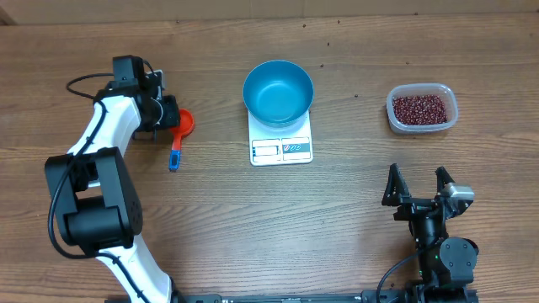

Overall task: Scoop item into bowl and weigh 150g on scale
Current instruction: 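Close the left gripper on the red scoop and lift it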

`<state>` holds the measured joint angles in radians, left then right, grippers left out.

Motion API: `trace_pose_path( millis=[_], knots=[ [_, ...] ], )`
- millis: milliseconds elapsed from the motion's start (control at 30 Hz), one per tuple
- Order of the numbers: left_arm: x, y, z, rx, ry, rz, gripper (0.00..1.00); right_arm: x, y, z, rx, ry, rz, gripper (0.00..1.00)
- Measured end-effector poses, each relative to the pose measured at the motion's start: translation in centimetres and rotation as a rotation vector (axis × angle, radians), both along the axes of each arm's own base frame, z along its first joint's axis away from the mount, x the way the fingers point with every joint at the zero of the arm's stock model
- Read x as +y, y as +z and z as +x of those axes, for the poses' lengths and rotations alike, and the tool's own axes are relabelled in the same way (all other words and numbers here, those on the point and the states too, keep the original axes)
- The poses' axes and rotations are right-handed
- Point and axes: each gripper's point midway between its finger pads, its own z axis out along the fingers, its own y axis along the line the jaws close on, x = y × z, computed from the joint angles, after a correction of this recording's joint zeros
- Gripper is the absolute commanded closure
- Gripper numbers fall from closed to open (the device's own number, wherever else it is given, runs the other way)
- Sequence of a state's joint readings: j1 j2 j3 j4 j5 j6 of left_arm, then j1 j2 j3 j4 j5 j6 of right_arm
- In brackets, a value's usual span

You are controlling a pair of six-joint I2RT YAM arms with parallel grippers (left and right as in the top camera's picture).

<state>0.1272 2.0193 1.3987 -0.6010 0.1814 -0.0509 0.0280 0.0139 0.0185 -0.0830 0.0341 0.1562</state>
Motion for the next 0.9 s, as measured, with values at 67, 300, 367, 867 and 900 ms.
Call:
trace_pose_path(
  millis=[67,300,367,867,900],
  knots=[
    [-0.19,-0.48,-0.08,0.010,-0.006,-0.003,0.65,0.00,0.00,0.00,0.000,0.000,0.000,0.00],
    [-0.18,-1.12,-0.19,0.024,-0.009,-0.002,0.66,0.00,0.00,0.00,0.000,0.000,0.000,0.00],
    [-0.13,-1.13,-0.15,0.022,-0.008,0.001,0.67,0.01,0.00,0.00,0.000,0.000,0.000,0.00],
    [-0.01,-1.04,0.19,0.008,-0.007,0.007,0.70,0.00,0.00,0.00,0.000,0.000,0.000,0.00],
    [-0.01,-1.05,0.23,0.007,-0.007,0.007,0.71,0.01,0.00,0.00,0.000,0.000,0.000,0.00]
  ],
)
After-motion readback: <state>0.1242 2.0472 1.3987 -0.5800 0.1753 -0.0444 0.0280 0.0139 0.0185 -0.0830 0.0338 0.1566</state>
